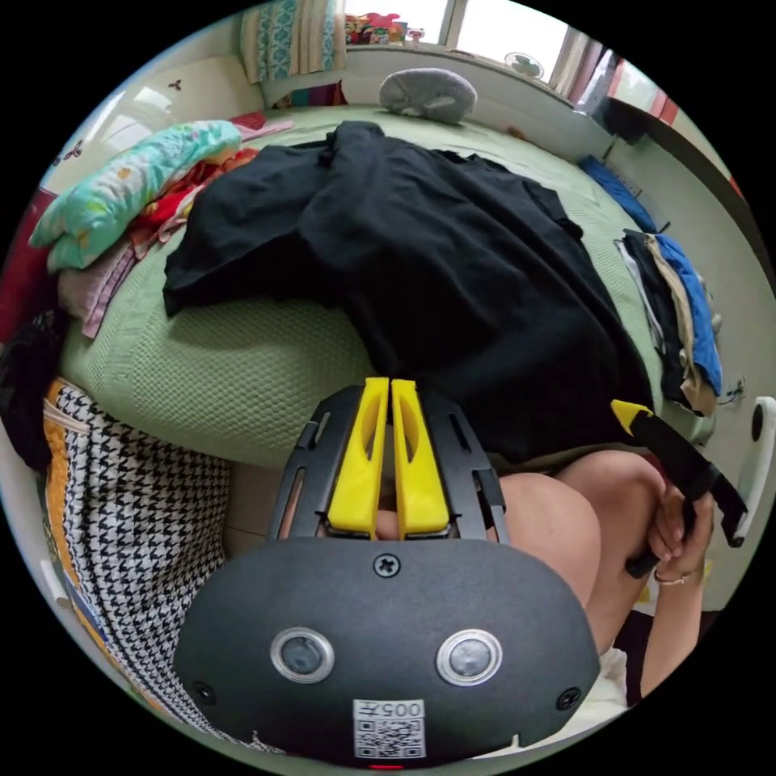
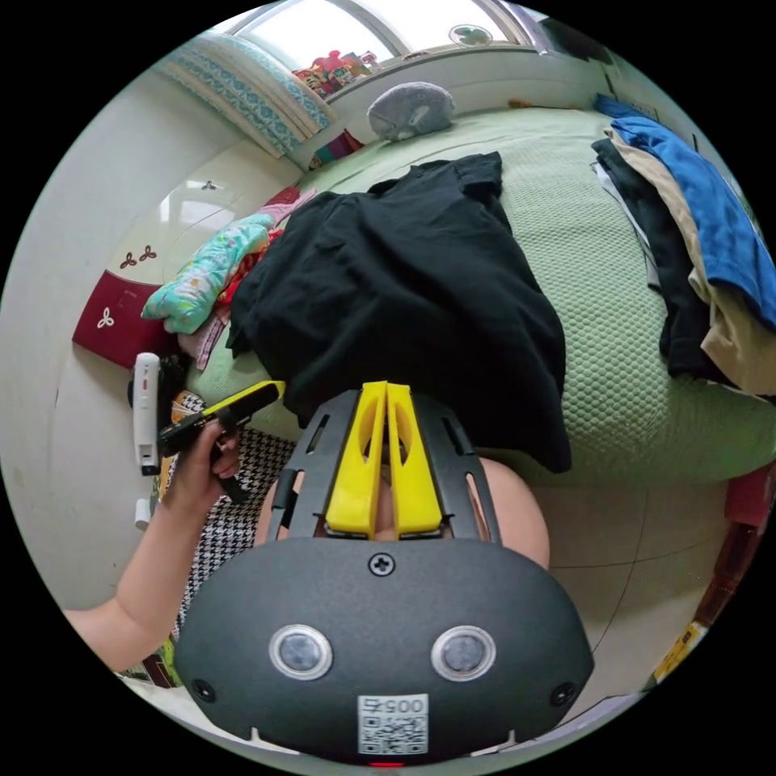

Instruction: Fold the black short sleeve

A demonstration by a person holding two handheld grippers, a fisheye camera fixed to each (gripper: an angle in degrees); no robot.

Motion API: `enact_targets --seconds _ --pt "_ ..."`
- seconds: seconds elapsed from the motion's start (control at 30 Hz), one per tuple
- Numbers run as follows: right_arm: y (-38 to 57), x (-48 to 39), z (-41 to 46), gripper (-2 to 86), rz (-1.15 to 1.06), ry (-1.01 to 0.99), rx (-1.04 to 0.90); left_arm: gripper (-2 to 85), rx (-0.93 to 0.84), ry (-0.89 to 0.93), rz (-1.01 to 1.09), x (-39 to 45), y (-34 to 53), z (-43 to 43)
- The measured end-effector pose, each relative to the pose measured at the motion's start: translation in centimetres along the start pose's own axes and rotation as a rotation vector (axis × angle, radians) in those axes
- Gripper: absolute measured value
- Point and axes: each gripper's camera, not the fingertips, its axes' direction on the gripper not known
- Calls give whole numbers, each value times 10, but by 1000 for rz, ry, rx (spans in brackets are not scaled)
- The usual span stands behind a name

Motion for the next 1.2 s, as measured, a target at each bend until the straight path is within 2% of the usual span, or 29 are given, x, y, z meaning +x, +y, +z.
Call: enact_targets --seconds 0.23,0.4,0.47,0.53,0.63,0.93,1.2 --pt "2 12 -1 -9 40 -37 7 2 175 124 41 8 -10 -101" --pt "2 8 5 -9 26 -24 -1 5 208 270 161 41 -22 -107" --pt "2 6 8 -9 26 -16 -5 8 178 279 200 57 -27 -91" --pt "2 6 10 -9 30 -12 -9 17 65 307 261 74 -34 -60" --pt "3 9 12 -9 38 -1 -12 36 -13 250 248 77 -32 -36" --pt "-1 23 18 -9 63 -27 -13 85 -41 94 213 43 10 -11" --pt "-3 18 28 -10 44 -15 -23 87 -26 118 173 55 12 16"
